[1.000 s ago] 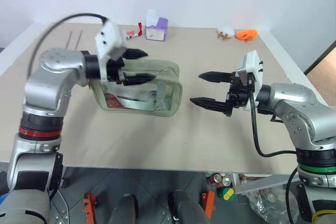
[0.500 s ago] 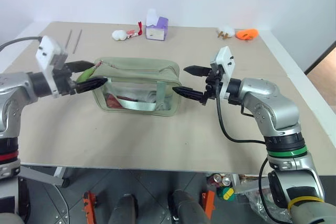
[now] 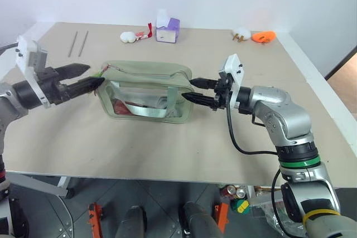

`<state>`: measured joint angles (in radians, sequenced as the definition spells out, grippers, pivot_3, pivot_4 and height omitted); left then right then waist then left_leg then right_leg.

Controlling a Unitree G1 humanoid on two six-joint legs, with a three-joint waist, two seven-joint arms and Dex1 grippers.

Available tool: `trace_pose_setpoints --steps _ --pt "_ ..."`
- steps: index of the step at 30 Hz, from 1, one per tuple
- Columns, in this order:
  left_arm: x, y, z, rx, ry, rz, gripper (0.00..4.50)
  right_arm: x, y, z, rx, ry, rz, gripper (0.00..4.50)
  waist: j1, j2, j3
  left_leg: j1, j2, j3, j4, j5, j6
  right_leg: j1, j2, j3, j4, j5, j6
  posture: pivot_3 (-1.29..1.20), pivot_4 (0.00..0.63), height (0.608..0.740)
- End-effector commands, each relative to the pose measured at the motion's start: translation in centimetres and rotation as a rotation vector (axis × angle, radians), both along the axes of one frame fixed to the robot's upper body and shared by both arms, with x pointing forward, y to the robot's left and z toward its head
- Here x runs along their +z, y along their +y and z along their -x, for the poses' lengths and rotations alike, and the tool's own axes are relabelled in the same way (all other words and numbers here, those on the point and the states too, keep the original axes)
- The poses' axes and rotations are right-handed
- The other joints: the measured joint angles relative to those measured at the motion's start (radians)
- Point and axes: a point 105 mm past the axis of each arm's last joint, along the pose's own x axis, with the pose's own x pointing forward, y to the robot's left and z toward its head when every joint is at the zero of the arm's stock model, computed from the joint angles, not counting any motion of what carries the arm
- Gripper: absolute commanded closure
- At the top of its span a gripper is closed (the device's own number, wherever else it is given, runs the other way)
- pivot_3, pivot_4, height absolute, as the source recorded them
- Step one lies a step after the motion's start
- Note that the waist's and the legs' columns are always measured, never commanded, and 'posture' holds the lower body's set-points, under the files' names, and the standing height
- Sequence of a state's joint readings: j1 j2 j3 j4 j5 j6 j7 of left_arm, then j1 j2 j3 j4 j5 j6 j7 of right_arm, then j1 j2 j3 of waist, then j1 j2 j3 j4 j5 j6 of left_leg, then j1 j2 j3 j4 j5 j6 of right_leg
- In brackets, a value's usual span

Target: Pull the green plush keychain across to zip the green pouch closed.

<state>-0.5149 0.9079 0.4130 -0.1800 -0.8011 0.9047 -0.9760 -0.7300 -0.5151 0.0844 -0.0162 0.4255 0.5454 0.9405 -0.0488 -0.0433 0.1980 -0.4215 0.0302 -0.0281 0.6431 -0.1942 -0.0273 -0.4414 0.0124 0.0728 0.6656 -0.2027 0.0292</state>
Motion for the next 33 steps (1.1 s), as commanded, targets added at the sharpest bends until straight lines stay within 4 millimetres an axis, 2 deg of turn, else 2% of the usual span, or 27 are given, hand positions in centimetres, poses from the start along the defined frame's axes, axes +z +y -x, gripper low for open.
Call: trace_pose_setpoints --steps 1,2,4,9,12,13,15,17,18,20,24,26,29,33 --pt "1.9 -1.1 2.2 -0.105 -0.028 -0.007 0.73 0.9 0.3 0.8 0.036 -0.046 -0.006 3.65 0.000 0.000 0.000 0.001 0.000 0.000 -0.001 0.000 0.000 0.000 0.000 0.000 0.000 0.000 0.000 0.00 0.150 0.740" --pt "2.1 -1.4 2.5 -0.128 -0.021 0.000 0.73 0.9 0.3 0.9 0.038 -0.046 -0.007 4.07 0.000 0.000 0.000 0.001 0.000 0.000 -0.001 0.000 0.000 0.000 0.000 0.000 0.000 0.000 -0.001 0.00 0.150 0.740" --pt "2.3 -1.6 2.8 -0.157 -0.014 0.010 0.73 0.9 0.2 1.0 0.041 -0.046 -0.010 4.47 0.000 0.000 0.000 0.001 0.000 0.000 -0.001 0.000 0.000 0.000 0.000 0.000 0.000 0.000 -0.001 0.00 0.150 0.740" --pt "2.4 -1.4 3.4 -0.186 0.010 0.049 0.73 0.9 0.3 1.4 0.058 -0.047 -0.014 4.47 0.000 0.000 0.000 0.001 0.000 0.000 -0.001 0.000 0.000 0.000 0.000 0.000 0.000 -0.001 -0.001 0.00 0.150 0.740" --pt "2.7 -0.5 3.1 -0.155 0.003 0.095 0.73 1.0 0.3 1.5 0.060 -0.048 -0.014 4.47 0.000 0.000 0.000 0.001 0.000 0.000 -0.002 0.000 0.000 0.000 0.000 0.000 0.000 -0.001 -0.002 0.00 0.150 0.740" --pt "2.8 0.2 2.7 -0.121 -0.005 0.122 0.73 1.0 0.3 1.5 0.061 -0.048 -0.013 4.47 0.000 0.000 0.000 0.001 0.000 0.000 -0.002 0.000 0.000 0.000 0.000 -0.001 0.000 -0.001 -0.002 0.00 0.150 0.740" --pt "2.7 2.9 0.8 0.038 -0.015 0.185 0.73 1.0 0.3 1.6 0.063 -0.049 -0.009 4.47 0.000 0.000 0.000 0.001 0.000 0.000 -0.003 0.000 0.000 0.000 0.000 -0.001 0.000 -0.001 -0.002 0.00 0.150 0.740" --pt "1.6 6.4 -1.5 0.255 -0.007 0.211 0.73 0.9 0.3 1.6 0.066 -0.049 -0.004 4.47 0.000 0.000 0.000 0.003 0.000 0.000 -0.003 0.000 0.000 0.000 0.000 -0.001 0.000 -0.002 -0.003 0.00 0.150 0.740" --pt "1.0 7.4 -2.1 0.323 0.003 0.205 0.73 0.9 0.3 1.6 0.067 -0.049 -0.001 4.47 0.000 0.000 0.000 0.003 0.000 0.000 -0.003 0.000 0.000 0.000 0.000 -0.001 0.000 -0.001 -0.003 0.00 0.150 0.740" --pt "-0.8 8.7 -3.2 0.429 0.051 0.169 0.73 0.8 0.4 1.8 0.074 -0.049 0.008 4.47 0.000 0.000 0.000 0.004 0.001 0.000 -0.004 0.000 0.000 0.000 0.001 -0.001 0.000 -0.001 -0.004 0.00 0.150 0.740" --pt "-3.7 10.0 -4.9 0.566 0.132 0.086 0.73 0.6 0.5 2.0 0.086 -0.042 0.020 4.47 0.001 0.000 0.000 0.003 0.000 0.000 -0.004 0.000 0.000 0.000 0.000 -0.001 0.000 -0.002 -0.003 0.00 0.150 0.740" --pt "-4.3 9.9 -5.5 0.584 0.157 0.094 0.73 0.6 0.6 2.1 0.087 -0.041 0.021 4.47 0.001 0.000 0.000 0.002 0.000 0.000 -0.004 0.000 0.000 0.000 0.000 -0.001 0.000 -0.002 -0.003 0.00 0.150 0.740" --pt "-4.0 8.3 -5.6 0.508 0.163 0.134 0.73 0.6 0.6 2.1 0.085 -0.042 0.024 4.47 0.001 0.000 0.000 0.002 0.001 0.000 -0.004 0.000 0.000 0.000 0.000 -0.001 0.000 -0.001 -0.003 0.00 0.150 0.740" --pt "-1.5 6.4 -4.7 0.374 0.119 0.235 0.73 0.5 0.5 2.2 0.075 -0.039 0.027 4.47 0.000 0.000 0.000 0.002 0.001 0.000 -0.004 0.000 0.000 0.000 0.000 -0.001 0.000 -0.001 -0.003 0.00 0.150 0.740"
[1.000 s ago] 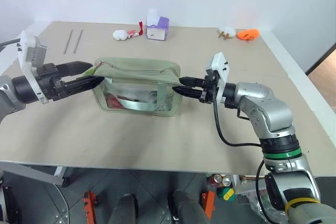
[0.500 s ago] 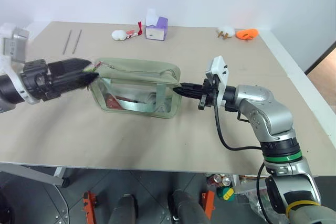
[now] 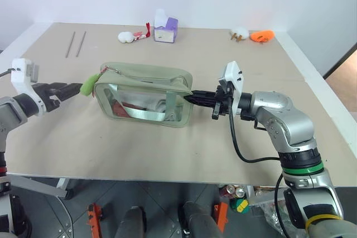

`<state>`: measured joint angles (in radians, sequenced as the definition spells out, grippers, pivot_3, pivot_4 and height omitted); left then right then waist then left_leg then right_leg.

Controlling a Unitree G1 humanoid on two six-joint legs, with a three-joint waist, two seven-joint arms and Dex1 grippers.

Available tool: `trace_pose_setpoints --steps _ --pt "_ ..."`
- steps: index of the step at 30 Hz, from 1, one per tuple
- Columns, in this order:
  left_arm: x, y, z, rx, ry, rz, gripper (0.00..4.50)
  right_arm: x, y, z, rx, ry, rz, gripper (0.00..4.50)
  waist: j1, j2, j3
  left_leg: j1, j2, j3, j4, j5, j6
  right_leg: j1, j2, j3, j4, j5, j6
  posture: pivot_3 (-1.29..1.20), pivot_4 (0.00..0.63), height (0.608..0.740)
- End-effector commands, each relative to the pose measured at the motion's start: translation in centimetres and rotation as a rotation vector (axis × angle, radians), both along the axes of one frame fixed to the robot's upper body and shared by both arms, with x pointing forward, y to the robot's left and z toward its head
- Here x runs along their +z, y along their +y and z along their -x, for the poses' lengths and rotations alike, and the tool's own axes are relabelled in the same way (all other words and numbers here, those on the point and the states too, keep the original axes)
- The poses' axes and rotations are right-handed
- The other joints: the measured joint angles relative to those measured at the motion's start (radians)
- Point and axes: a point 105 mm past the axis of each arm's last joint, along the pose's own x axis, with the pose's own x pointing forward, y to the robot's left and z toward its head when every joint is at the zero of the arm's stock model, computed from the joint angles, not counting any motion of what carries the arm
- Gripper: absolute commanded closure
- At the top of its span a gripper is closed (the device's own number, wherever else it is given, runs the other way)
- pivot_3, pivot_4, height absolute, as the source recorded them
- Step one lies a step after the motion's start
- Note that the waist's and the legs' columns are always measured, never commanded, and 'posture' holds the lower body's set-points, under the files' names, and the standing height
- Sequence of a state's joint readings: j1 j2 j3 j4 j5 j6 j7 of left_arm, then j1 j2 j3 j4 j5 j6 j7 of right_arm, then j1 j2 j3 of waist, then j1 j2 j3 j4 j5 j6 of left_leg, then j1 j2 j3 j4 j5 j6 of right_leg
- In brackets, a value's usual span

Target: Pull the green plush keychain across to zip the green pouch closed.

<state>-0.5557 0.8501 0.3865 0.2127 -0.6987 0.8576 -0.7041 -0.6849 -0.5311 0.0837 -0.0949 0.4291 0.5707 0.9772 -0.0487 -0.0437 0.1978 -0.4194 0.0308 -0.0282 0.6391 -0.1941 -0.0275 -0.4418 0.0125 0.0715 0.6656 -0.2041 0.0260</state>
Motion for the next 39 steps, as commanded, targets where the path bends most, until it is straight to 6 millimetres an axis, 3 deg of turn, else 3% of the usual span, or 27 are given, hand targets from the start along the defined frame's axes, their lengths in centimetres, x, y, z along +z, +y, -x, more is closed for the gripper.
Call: trace_pose_setpoints --steps 1,7,10,14,18,21,26,39 --pt "4.5 -0.8 1.0 -0.078 -0.149 0.070 0.73 1.0 0.3 0.8 0.027 -0.042 -0.001 4.47 0.000 0.000 0.000 0.000 0.000 0.000 0.000 0.000 0.000 0.000 0.000 0.000 0.000 0.000 0.000 0.00 0.150 0.740" --pt "7.5 2.1 0.8 0.037 -0.254 0.209 0.73 0.8 0.1 1.0 0.021 -0.037 0.001 4.47 -0.001 0.000 0.000 0.001 0.000 0.000 0.000 0.000 0.000 0.000 0.001 0.000 0.000 0.000 0.000 0.00 0.150 0.740" --pt "8.1 1.7 1.4 -0.011 -0.272 0.233 0.73 0.8 0.2 1.0 0.023 -0.037 0.001 4.47 -0.001 0.000 0.000 0.001 0.000 0.000 0.000 0.000 0.000 0.000 0.000 0.000 0.000 0.000 0.000 0.00 0.150 0.740" --pt "7.0 -1.5 3.1 -0.186 -0.229 0.155 0.73 0.9 0.2 1.0 0.024 -0.038 0.003 4.47 -0.001 0.000 0.000 0.001 0.000 0.000 0.000 0.000 0.000 0.000 -0.001 0.000 0.000 0.000 0.000 0.00 0.150 0.740" --pt "4.4 -3.7 5.1 -0.331 -0.124 0.025 0.73 0.9 0.2 1.0 0.024 -0.037 0.006 4.47 -0.003 0.000 0.000 0.000 0.000 0.000 -0.001 0.000 0.000 0.000 0.000 0.000 0.000 -0.001 -0.001 0.00 0.150 0.740" --pt "2.8 -3.3 5.6 -0.333 -0.065 -0.061 0.73 0.9 0.2 1.0 0.024 -0.036 0.007 4.47 -0.002 0.000 0.000 0.001 0.000 0.000 -0.002 0.000 0.000 0.000 0.000 0.000 0.000 -0.001 -0.002 0.00 0.150 0.740" --pt "3.3 -2.5 5.2 -0.296 -0.085 -0.060 0.73 0.9 0.2 1.1 0.027 -0.035 0.007 4.47 0.000 0.000 0.000 0.002 0.000 0.000 -0.001 0.000 0.000 0.000 0.000 0.000 0.000 -0.003 -0.006 0.00 0.150 0.740" --pt "1.8 -3.5 4.1 -0.311 -0.054 -0.088 0.73 0.9 0.1 1.1 0.017 -0.038 0.003 4.47 0.000 0.000 0.000 0.002 0.000 0.000 -0.002 0.000 0.000 0.000 0.000 0.000 0.000 -0.001 -0.002 0.00 0.150 0.740"
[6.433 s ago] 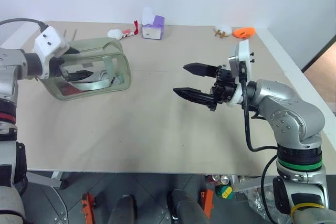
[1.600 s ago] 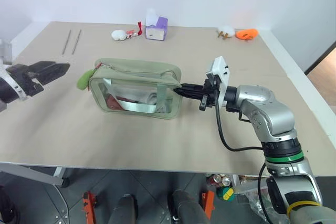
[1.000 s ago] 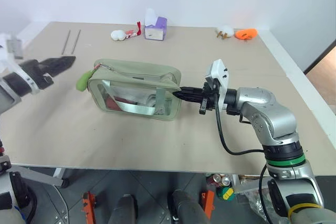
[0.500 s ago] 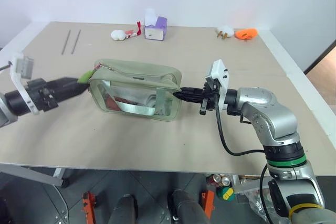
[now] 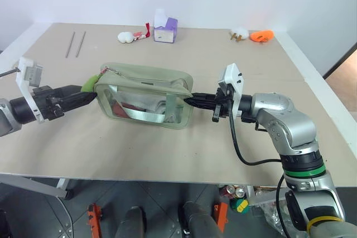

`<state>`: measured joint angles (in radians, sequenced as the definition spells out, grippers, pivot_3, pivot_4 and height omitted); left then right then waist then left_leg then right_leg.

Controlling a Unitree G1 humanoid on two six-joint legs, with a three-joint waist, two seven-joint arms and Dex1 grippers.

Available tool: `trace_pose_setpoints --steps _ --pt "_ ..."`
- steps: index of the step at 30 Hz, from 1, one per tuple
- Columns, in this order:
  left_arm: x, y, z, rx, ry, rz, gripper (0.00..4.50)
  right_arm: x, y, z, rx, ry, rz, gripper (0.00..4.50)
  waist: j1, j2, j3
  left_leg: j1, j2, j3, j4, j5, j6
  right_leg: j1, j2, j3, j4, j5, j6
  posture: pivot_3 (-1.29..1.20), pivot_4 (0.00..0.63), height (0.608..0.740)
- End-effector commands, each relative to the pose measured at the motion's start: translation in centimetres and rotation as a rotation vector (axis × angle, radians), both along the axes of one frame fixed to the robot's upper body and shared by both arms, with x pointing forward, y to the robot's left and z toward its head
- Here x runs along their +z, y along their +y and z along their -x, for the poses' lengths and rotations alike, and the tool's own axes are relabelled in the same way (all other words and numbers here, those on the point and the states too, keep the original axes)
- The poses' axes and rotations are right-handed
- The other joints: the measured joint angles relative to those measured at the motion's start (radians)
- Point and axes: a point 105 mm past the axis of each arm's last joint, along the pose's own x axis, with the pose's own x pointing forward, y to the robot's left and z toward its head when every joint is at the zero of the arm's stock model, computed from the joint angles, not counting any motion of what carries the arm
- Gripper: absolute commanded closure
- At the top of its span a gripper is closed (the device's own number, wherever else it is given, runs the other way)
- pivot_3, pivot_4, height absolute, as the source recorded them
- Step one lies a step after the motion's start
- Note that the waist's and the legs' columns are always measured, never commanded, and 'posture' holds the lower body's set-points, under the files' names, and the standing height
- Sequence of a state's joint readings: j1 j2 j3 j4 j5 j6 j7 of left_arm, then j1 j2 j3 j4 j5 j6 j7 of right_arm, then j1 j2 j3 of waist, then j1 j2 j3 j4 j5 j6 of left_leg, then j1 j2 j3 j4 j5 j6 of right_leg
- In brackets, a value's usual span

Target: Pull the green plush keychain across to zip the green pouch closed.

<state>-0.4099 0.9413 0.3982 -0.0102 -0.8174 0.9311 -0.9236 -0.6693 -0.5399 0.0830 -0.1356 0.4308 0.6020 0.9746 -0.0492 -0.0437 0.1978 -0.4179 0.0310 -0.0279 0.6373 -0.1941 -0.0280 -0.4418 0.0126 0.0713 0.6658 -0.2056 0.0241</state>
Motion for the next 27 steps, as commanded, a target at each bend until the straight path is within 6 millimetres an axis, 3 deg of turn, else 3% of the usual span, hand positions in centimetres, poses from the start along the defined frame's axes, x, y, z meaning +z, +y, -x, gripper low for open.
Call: trace_pose_setpoints --steps 1,11,20,24,27 --pt "1.2 0.1 -0.5 0.012 -0.069 -0.022 1.27 1.0 0.0 0.6 0.013 -0.045 -0.012 4.50 0.000 0.000 0.000 0.000 0.000 0.000 0.000 0.000 0.000 0.000 0.000 0.000 0.000 0.000 0.000 0.00 0.150 0.740" --pt "2.3 0.6 -1.0 0.034 -0.105 -0.005 4.47 0.9 0.0 0.6 0.006 -0.045 -0.014 4.50 0.000 0.000 0.000 0.000 0.000 0.000 0.000 0.000 0.000 0.000 0.000 0.000 0.000 0.000 0.000 0.00 0.150 0.740" --pt "5.8 0.7 -2.0 0.069 -0.234 -0.053 4.47 0.9 0.1 0.4 0.009 -0.048 -0.012 4.50 0.001 0.000 0.000 0.000 0.000 0.000 0.000 0.000 0.000 0.000 0.000 0.000 0.000 0.000 0.000 0.00 0.150 0.740" --pt "8.4 -1.9 -3.1 0.042 -0.363 -0.061 4.47 1.0 0.2 0.3 0.011 -0.050 -0.013 4.50 0.001 0.000 0.000 0.000 0.000 0.000 0.000 0.000 0.000 0.000 0.000 0.000 0.000 0.000 0.001 0.00 0.150 0.740" --pt "8.7 -5.6 -2.9 -0.081 -0.413 -0.082 4.47 1.0 0.2 0.3 0.010 -0.053 -0.014 4.50 0.001 0.000 0.000 0.000 -0.001 0.000 0.001 0.000 0.000 0.001 0.000 0.000 0.000 0.001 0.001 0.00 0.150 0.740"
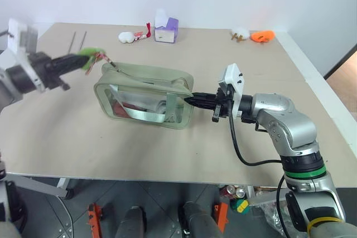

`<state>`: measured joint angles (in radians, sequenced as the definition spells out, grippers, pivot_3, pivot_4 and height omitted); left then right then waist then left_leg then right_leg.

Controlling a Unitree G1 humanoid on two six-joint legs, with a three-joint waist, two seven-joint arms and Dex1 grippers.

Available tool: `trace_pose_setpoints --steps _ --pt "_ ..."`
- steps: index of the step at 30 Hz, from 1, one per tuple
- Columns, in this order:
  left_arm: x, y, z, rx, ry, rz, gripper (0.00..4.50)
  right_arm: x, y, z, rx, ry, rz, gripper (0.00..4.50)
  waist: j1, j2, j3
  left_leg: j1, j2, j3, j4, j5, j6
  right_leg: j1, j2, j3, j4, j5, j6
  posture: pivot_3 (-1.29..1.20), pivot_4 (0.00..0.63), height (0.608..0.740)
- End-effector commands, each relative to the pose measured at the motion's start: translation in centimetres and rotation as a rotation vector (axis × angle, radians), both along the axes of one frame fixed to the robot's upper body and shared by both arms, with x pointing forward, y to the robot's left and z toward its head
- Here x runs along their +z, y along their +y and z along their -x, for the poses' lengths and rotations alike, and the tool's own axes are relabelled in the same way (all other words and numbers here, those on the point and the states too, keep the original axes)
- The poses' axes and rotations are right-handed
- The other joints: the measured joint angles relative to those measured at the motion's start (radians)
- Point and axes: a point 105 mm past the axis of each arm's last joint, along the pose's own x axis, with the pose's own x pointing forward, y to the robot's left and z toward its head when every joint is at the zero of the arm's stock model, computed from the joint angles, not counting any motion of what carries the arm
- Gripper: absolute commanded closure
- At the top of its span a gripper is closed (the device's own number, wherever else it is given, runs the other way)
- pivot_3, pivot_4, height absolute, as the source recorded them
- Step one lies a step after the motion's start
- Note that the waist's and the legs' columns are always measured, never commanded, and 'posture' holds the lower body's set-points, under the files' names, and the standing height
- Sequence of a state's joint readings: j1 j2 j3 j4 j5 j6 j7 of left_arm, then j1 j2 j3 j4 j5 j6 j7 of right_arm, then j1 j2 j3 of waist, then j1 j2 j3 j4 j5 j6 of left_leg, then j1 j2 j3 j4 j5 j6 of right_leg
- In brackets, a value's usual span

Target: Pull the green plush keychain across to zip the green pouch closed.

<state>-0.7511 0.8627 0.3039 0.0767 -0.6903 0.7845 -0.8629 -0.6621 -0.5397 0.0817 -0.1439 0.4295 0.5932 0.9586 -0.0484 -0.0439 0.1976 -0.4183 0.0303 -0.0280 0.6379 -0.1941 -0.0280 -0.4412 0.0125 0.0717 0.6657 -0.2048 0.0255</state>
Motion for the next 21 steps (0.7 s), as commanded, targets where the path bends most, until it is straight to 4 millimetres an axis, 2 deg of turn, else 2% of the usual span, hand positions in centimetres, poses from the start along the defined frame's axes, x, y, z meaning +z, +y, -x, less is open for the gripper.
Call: trace_pose_setpoints --steps 1,5,8,10,12,14,15,17,21 --pt "1.0 -4.1 0.8 -0.125 -0.101 -0.090 4.47 1.0 0.3 0.3 0.022 -0.041 -0.011 4.50 -0.001 0.000 0.000 0.000 0.000 0.000 0.000 0.000 0.000 0.000 0.000 0.000 0.000 0.000 0.000 0.00 0.150 0.740" --pt "-1.6 -7.0 1.0 -0.218 -0.094 -0.256 4.47 1.1 0.3 0.3 0.017 -0.048 -0.015 4.50 -0.002 0.000 0.000 0.000 0.000 0.000 0.000 0.000 0.000 -0.001 0.001 0.001 0.000 0.000 0.000 0.00 0.150 0.740" --pt "-3.6 -7.4 0.8 -0.249 -0.070 -0.363 4.47 1.2 0.1 0.4 0.008 -0.051 -0.017 4.50 -0.001 0.000 0.000 0.000 0.000 0.000 -0.001 0.000 0.000 0.000 0.001 0.001 0.000 0.000 0.000 0.00 0.150 0.740" --pt "-3.7 -7.0 0.6 -0.247 -0.047 -0.343 4.47 1.1 0.0 0.4 0.000 -0.052 -0.018 4.50 0.000 0.000 0.000 0.000 0.000 0.000 -0.001 0.000 0.000 0.000 0.001 0.001 0.000 0.000 0.000 0.00 0.150 0.740" --pt "-3.1 -6.5 0.4 -0.234 -0.040 -0.298 3.80 1.0 -0.1 0.4 -0.006 -0.050 -0.018 4.50 0.000 0.000 0.000 0.000 0.000 0.000 0.000 0.000 0.000 0.000 0.000 0.001 0.000 0.000 0.000 0.00 0.150 0.740" --pt "-2.4 -6.1 0.3 -0.222 -0.051 -0.279 3.37 1.0 -0.1 0.5 -0.009 -0.049 -0.019 4.50 0.000 0.000 0.000 0.000 0.000 0.000 0.000 0.000 0.000 0.000 0.000 0.001 0.000 0.000 0.000 0.00 0.150 0.740" --pt "-2.1 -5.9 0.2 -0.208 -0.057 -0.267 2.86 0.9 -0.2 0.5 -0.010 -0.048 -0.020 4.50 -0.001 0.000 0.000 0.000 0.000 0.000 0.000 0.000 0.000 0.000 0.000 0.001 0.000 0.000 0.000 0.00 0.150 0.740" --pt "-1.0 -5.1 -0.2 -0.160 -0.083 -0.235 2.29 0.9 -0.1 0.5 -0.009 -0.047 -0.021 4.50 0.000 0.000 0.000 0.000 0.000 0.000 0.000 0.000 0.000 0.000 0.001 0.001 0.000 0.000 0.000 0.00 0.150 0.740" --pt "1.3 -4.1 -0.3 -0.124 -0.113 -0.119 0.81 0.9 0.1 0.4 -0.003 -0.046 -0.021 4.50 -0.001 0.000 0.000 0.000 0.000 -0.001 0.000 0.000 0.000 0.000 0.001 0.000 0.000 0.000 0.000 0.00 0.150 0.740"
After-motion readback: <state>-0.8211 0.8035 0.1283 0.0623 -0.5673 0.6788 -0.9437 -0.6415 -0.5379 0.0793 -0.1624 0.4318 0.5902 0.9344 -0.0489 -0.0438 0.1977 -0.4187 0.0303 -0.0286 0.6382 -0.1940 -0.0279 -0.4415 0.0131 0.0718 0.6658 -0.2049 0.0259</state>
